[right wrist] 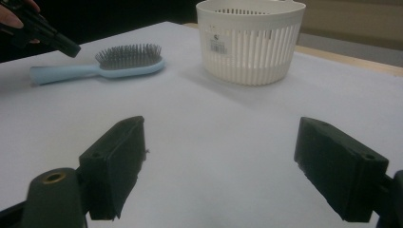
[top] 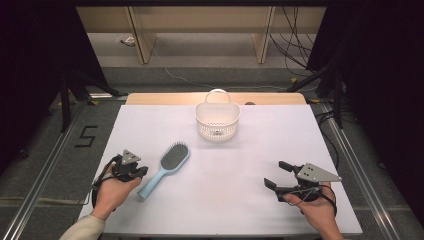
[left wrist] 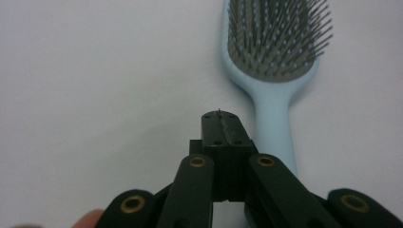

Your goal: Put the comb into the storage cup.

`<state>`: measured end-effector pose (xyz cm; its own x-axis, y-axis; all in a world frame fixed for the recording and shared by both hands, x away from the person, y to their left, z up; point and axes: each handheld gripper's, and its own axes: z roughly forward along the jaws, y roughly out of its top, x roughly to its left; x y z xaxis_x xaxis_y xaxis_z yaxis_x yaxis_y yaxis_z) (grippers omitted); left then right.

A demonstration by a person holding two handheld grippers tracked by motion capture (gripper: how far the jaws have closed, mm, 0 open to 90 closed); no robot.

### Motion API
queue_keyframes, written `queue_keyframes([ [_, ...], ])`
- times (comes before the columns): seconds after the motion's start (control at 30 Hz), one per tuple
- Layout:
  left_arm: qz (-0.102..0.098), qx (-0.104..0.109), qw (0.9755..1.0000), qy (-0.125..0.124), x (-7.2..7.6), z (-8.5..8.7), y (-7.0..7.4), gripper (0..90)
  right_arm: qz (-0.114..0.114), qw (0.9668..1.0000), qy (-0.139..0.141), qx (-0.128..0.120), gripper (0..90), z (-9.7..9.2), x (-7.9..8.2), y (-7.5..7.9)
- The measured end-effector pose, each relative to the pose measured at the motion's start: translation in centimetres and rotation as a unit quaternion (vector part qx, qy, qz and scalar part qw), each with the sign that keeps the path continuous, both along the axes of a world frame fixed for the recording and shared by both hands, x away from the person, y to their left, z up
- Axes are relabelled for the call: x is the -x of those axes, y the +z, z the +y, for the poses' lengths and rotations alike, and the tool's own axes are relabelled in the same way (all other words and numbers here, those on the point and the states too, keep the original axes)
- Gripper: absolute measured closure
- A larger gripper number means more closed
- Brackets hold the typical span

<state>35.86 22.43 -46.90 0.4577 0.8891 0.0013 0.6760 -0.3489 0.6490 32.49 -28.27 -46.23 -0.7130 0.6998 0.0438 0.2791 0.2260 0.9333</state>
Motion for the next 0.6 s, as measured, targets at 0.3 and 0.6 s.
queue_keyframes([
  [0.3, 0.045, -0.008, 0.9989, -0.008, -0.06, -0.32, -0.74, 89.8, -0.001, 1.0, 0.0, 0.0, 18.6, 0.0, 0.0, 0.01],
  [0.6, 0.063, -0.006, 0.9979, -0.011, -0.05, -0.37, -0.89, 89.8, 0.001, 1.0, -0.001, 0.001, 18.8, -0.02, 0.0, 0.0],
])
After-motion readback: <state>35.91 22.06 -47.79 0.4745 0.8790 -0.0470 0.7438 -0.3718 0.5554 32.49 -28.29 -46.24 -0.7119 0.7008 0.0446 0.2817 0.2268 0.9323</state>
